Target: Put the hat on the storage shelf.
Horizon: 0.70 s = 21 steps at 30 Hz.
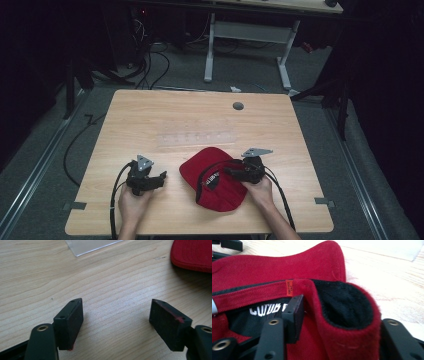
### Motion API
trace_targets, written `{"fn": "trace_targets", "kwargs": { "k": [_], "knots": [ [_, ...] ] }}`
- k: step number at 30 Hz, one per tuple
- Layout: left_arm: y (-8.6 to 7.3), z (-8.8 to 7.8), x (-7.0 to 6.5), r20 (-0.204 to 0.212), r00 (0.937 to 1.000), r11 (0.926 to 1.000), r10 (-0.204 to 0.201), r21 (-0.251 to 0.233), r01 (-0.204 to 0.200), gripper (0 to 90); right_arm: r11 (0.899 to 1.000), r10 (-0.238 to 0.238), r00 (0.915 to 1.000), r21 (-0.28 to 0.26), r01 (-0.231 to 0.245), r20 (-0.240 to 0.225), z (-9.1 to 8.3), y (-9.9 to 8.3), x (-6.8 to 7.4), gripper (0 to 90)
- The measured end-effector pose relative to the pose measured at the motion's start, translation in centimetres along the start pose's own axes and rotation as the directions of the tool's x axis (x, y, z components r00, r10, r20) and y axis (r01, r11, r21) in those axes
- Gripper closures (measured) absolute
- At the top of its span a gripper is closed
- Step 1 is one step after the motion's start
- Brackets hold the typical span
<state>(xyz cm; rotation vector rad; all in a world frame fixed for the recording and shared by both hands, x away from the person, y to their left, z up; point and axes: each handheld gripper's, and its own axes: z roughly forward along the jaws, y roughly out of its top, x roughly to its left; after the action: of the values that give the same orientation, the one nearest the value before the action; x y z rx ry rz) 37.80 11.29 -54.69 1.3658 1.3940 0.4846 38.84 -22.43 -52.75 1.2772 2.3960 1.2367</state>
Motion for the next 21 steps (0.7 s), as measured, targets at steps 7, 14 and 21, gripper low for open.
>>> {"fn": "trace_targets", "kwargs": {
  "k": [7,14,21],
  "knots": [
    [0.0,0.0,0.0,0.0,1.0,1.0,0.0,0.0,0.0,27.6,0.999,-0.029,0.9996,0.014,0.029,0.004,0.13,-0.21,0.09,54.5],
    [0.0,0.0,0.0,0.0,1.0,1.0,0.001,0.0,-0.001,27.6,0.995,-0.095,0.9941,0.013,0.095,0.052,0.2,-0.55,0.61,61.0],
    [0.0,0.0,0.0,-0.001,1.0,1.0,0.0,0.0,0.0,27.6,0.989,-0.15,0.986,0.021,0.149,0.073,0.15,-0.69,0.97,72.4]
  ]
}}
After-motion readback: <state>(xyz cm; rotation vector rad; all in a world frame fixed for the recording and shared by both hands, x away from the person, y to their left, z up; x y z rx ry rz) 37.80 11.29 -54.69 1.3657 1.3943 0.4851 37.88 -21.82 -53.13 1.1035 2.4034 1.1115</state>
